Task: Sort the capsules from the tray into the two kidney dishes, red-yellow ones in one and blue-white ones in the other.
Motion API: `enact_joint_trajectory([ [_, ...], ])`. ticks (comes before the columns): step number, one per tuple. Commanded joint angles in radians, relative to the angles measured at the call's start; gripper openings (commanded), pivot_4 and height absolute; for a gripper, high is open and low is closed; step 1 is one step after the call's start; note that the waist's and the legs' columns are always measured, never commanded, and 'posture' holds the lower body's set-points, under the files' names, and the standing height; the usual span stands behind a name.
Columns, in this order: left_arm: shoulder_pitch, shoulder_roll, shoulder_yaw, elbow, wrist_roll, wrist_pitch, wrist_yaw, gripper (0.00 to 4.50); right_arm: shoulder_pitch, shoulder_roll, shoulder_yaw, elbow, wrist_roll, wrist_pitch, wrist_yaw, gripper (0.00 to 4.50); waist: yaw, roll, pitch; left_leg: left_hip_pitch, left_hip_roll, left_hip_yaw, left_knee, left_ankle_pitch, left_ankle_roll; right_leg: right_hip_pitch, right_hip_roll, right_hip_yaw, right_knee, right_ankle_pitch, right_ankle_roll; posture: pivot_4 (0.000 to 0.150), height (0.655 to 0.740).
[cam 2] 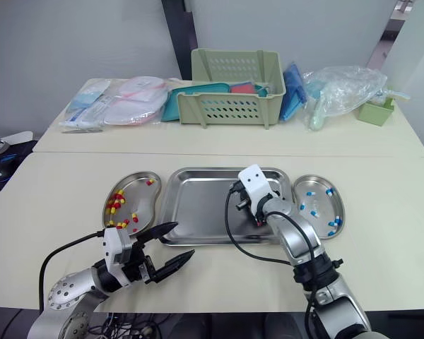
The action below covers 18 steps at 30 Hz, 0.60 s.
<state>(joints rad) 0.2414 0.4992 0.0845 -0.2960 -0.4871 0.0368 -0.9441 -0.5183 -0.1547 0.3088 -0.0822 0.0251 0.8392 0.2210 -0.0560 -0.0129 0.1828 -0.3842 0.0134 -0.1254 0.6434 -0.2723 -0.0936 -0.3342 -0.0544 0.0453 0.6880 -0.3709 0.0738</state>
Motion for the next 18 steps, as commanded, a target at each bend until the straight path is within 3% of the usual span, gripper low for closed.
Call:
enact_joint_trajectory([
  [1,-0.002,0.007,0.006,-0.04,-0.007,-0.002,0.006,4.5,0.0,0.014,0.01,-0.019,-0.006,-0.003,0.012,0.04,-0.001,0.0,0.0,0.0,0.0,0.0,0.0,0.0,0.0,0.0,0.0,0.0,0.0,0.0,0.0,0.15,0.74],
  [8,-0.012,0.013,0.009,-0.042,-0.012,0.005,0.008,4.5,-0.004,0.012,0.01,-0.137,0.006,-0.007,0.046,0.04,-0.001,0.0,0.0,-0.001,0.0,0.0,0.0,0.0,0.0,-0.001,0.0,0.0,0.0,0.0,0.0,0.15,0.74],
  [15,-0.021,0.062,-0.019,-0.044,-0.013,-0.02,-0.087,4.5,0.11,-0.133,-0.091,-0.464,0.104,0.091,0.16,0.04,0.005,0.001,0.0,-0.002,0.0,0.0,0.0,0.0,0.0,-0.001,0.0,0.0,-0.001,0.0,0.0,0.15,0.74],
  [18,-0.043,0.076,-0.037,-0.066,-0.04,-0.018,-0.141,4.5,0.231,-0.247,-0.219,-0.623,0.171,0.138,0.231,0.04,0.014,0.001,0.001,-0.003,0.0,0.0,0.0,0.0,0.0,-0.001,0.0,-0.001,-0.002,0.0,0.0,0.15,0.74],
])
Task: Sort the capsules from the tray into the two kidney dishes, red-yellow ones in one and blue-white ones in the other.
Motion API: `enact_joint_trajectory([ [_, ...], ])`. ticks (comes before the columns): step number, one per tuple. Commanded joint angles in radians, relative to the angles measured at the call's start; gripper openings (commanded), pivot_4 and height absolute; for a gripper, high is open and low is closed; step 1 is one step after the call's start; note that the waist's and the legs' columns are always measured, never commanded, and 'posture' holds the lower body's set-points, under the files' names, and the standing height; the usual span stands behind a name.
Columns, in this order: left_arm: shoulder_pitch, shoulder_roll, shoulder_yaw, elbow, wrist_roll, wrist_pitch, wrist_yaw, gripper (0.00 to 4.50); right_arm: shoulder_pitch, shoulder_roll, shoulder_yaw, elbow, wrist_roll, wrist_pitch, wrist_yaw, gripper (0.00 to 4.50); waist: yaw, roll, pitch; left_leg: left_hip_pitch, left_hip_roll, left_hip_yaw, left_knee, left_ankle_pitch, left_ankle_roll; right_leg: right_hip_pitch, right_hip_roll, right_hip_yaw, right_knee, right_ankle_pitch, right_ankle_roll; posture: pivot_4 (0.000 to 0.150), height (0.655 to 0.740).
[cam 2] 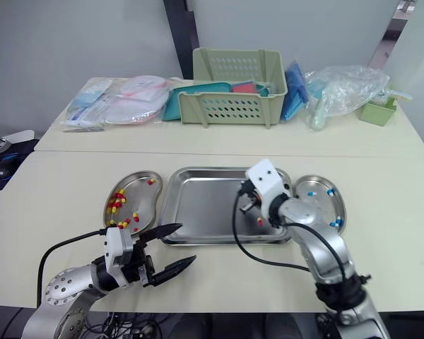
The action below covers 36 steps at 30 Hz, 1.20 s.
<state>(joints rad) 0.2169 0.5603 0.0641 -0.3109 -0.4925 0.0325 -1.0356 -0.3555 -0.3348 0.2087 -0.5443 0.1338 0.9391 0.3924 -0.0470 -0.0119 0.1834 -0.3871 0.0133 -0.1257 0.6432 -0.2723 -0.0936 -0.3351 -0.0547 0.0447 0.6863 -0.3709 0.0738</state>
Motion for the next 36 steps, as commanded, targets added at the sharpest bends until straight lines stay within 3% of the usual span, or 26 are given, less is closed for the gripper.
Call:
enact_joint_trajectory([
  [1,-0.023,0.017,-0.02,-0.055,-0.04,-0.011,-0.057,4.5,0.089,-0.085,-0.146,-0.187,0.08,0.051,0.069,0.04,0.006,0.0,0.0,-0.002,0.0,-0.001,0.0,0.0,0.0,0.0,0.0,-0.001,-0.001,0.0,0.0,0.15,0.74],
  [8,-0.072,0.023,-0.05,-0.049,-0.057,-0.014,-0.13,4.5,0.319,-0.249,-0.451,-0.318,0.188,0.106,0.167,0.04,0.008,0.001,0.0,-0.002,0.0,0.0,0.0,0.0,0.0,0.0,0.0,-0.001,-0.001,0.0,0.0,0.15,0.74],
  [19,-0.075,0.01,-0.06,0.001,-0.039,-0.089,-0.187,4.5,0.447,-0.294,-0.559,-0.242,0.217,0.087,0.149,0.04,0.011,0.0,0.0,-0.002,0.0,0.001,0.001,0.0,0.0,0.001,0.0,0.0,-0.002,0.0,0.0,0.15,0.74],
  [32,-0.054,0.013,-0.019,0.003,-0.049,-0.068,-0.125,4.5,0.45,-0.314,-0.577,-0.207,0.217,0.02,0.142,3.5,0.013,0.001,0.0,-0.002,0.0,0.001,0.001,0.0,0.0,0.001,0.0,-0.001,-0.002,0.0,0.0,0.15,0.74],
  [36,-0.038,0.053,0.079,-0.021,-0.044,0.005,-0.015,4.5,0.488,-0.356,-0.602,-0.198,0.208,-0.067,0.195,3.5,0.013,0.0,0.0,-0.002,0.0,0.0,0.001,0.0,0.0,0.001,0.0,-0.001,-0.002,0.0,0.0,0.15,0.74],
])
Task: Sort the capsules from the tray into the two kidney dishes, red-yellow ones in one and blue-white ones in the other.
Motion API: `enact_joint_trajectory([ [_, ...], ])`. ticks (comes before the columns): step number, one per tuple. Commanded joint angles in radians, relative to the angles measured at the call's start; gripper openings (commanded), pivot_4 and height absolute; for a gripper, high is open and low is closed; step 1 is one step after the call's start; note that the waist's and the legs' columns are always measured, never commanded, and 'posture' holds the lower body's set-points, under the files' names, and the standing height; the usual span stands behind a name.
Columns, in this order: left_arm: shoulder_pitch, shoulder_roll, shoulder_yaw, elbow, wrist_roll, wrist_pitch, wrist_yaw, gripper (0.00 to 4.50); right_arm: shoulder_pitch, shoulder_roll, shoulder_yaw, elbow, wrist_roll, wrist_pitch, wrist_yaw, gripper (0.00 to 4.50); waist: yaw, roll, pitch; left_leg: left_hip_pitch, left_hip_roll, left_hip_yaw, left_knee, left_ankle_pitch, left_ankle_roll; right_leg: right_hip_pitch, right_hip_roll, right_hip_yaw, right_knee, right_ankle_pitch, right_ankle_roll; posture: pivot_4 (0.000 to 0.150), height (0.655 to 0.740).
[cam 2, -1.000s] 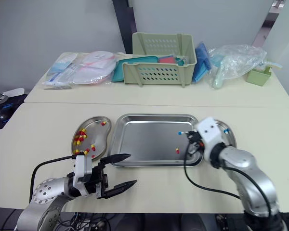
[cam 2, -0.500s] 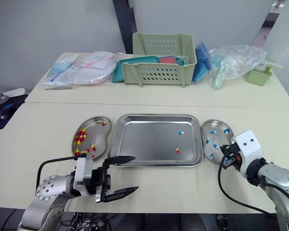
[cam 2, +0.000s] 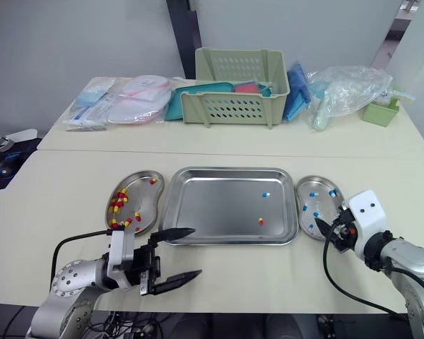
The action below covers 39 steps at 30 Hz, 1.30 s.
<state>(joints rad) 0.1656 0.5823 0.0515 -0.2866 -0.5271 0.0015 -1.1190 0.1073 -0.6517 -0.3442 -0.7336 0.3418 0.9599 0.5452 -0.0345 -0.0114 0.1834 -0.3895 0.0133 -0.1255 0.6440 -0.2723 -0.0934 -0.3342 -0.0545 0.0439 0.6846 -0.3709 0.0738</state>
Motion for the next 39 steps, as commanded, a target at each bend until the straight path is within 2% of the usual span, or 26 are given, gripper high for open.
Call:
enact_joint_trajectory([
  [1,0.017,0.042,0.133,-0.049,-0.022,0.056,0.099,4.5,0.046,-0.059,-0.055,0.001,-0.011,-0.136,0.071,3.5,0.001,0.0,0.0,0.0,0.0,0.0,0.0,0.0,0.0,0.0,0.0,0.0,0.0,0.0,0.0,0.15,0.74],
  [4,0.016,0.085,0.298,-0.007,-0.007,0.112,0.227,4.5,0.112,-0.116,-0.087,0.072,-0.046,-0.357,0.184,3.5,0.002,0.0,0.0,0.0,0.0,0.0,0.0,0.0,0.0,0.0,0.0,-0.001,-0.001,0.0,0.0,0.15,0.74],
  [7,0.03,0.155,0.452,0.069,-0.009,0.149,0.257,4.5,0.153,-0.18,-0.145,0.151,-0.024,-0.51,0.326,3.5,0.0,0.0,0.0,0.001,0.0,0.0,0.0,0.0,0.0,0.001,0.0,0.0,-0.001,0.0,0.0,0.15,0.74],
  [10,0.058,0.217,0.593,0.172,-0.006,0.184,0.27,4.5,0.167,-0.24,-0.211,0.235,0.026,-0.581,0.464,3.5,-0.002,0.0,0.0,0.001,0.0,0.001,0.0,0.0,0.0,0.001,0.0,0.0,-0.001,0.0,0.0,0.15,0.74],
  [13,0.087,0.282,0.711,0.358,0.011,0.203,0.261,4.5,0.176,-0.31,-0.259,0.315,0.058,-0.617,0.588,3.5,-0.004,0.0,0.0,0.002,0.0,0.001,-0.001,0.0,0.0,0.001,0.0,0.0,-0.001,0.0,0.0,0.15,0.74],
  [16,0.117,0.312,0.745,0.495,0.046,0.156,0.227,4.5,0.182,-0.359,-0.283,0.366,0.082,-0.618,0.665,3.5,-0.004,0.0,0.0,0.003,0.0,0.002,-0.001,0.0,0.0,0.002,0.0,0.0,-0.002,0.0,0.0,0.15,0.74],
  [21,0.241,0.297,0.74,0.608,0.093,0.12,0.154,4.5,0.193,-0.432,-0.299,0.417,0.092,-0.626,0.783,4.45,-0.003,-0.001,0.0,0.003,0.001,0.002,-0.001,0.0,0.0,0.002,0.0,0.0,-0.002,0.0,0.0,0.15,0.74],
  [28,0.324,0.24,0.741,0.575,0.088,0.098,0.129,4.5,0.2,-0.435,-0.293,0.401,0.101,-0.605,0.813,4.45,0.002,-0.003,-0.001,0.003,0.001,0.003,-0.001,0.0,0.0,0.002,0.0,0.0,-0.002,0.0,0.0,0.15,0.74],
  [39,0.317,0.246,0.74,0.561,0.087,0.104,0.117,4.5,0.19,-0.417,-0.268,0.38,0.107,-0.603,0.8,4.45,0.002,-0.004,-0.001,0.003,0.001,0.003,-0.001,0.0,0.0,0.003,0.0,0.0,-0.002,0.0,0.0,0.15,0.74],
])
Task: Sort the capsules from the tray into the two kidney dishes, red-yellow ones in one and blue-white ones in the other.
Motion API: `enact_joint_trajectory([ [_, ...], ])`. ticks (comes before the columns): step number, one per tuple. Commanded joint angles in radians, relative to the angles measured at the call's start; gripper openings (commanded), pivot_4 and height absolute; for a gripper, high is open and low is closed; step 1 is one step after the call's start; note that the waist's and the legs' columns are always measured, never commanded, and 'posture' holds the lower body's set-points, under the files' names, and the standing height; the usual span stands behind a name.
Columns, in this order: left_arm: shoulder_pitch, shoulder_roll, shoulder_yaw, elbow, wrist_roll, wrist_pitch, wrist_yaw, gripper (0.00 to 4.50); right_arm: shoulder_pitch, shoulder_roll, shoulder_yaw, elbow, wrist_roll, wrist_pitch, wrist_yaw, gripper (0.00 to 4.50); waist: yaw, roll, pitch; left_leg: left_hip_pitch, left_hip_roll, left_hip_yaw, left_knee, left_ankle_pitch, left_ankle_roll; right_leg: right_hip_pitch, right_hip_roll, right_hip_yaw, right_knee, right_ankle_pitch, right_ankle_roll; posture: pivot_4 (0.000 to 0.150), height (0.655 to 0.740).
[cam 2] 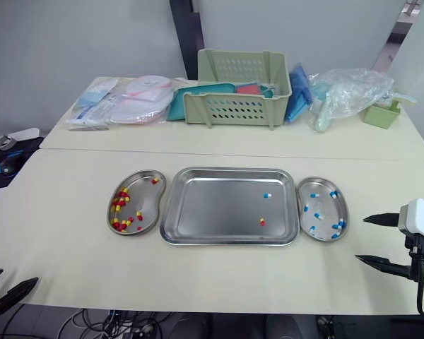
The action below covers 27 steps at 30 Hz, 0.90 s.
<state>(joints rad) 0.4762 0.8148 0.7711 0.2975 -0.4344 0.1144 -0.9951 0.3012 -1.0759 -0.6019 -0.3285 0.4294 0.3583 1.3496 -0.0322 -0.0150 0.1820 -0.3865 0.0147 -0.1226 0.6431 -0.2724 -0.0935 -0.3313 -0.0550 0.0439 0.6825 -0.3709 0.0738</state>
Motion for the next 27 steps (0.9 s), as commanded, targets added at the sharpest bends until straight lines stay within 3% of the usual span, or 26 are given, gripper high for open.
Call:
enact_joint_trajectory([
  [1,0.006,0.013,0.019,-0.024,-0.005,-0.01,-0.01,4.5,0.0,0.013,-0.01,-0.033,0.022,0.0,-0.007,4.45,0.0,0.0,0.0,0.0,0.0,0.0,0.0,0.0,0.0,0.0,0.0,0.0,0.0,0.0,0.0,0.15,0.74],
  [8,0.002,-0.007,0.01,-0.071,-0.015,-0.003,-0.009,4.5,0.113,0.183,0.04,-0.217,0.04,-0.006,-0.12,4.45,0.001,-0.001,-0.001,0.0,0.0,0.0,0.0,0.0,0.0,0.0,0.0,0.0,0.0,0.0,0.0,0.15,0.74],
  [15,0.005,-0.031,-0.042,-0.243,-0.045,0.019,-0.055,4.5,0.17,0.365,0.192,-0.314,-0.016,-0.082,-0.275,4.45,0.0,-0.002,-0.001,0.006,0.0,0.0,0.0,0.0,0.0,0.007,0.0,0.0,0.0,0.0,0.0,0.15,0.74],
  [27,0.008,-0.041,-0.159,-0.596,-0.138,0.132,-0.098,4.5,0.245,0.44,0.292,-0.336,-0.066,-0.169,-0.383,4.45,0.001,-0.002,-0.002,0.008,0.0,-0.001,0.0,0.0,0.0,0.01,0.0,-0.001,-0.001,0.0,0.0,0.15,0.74],
])
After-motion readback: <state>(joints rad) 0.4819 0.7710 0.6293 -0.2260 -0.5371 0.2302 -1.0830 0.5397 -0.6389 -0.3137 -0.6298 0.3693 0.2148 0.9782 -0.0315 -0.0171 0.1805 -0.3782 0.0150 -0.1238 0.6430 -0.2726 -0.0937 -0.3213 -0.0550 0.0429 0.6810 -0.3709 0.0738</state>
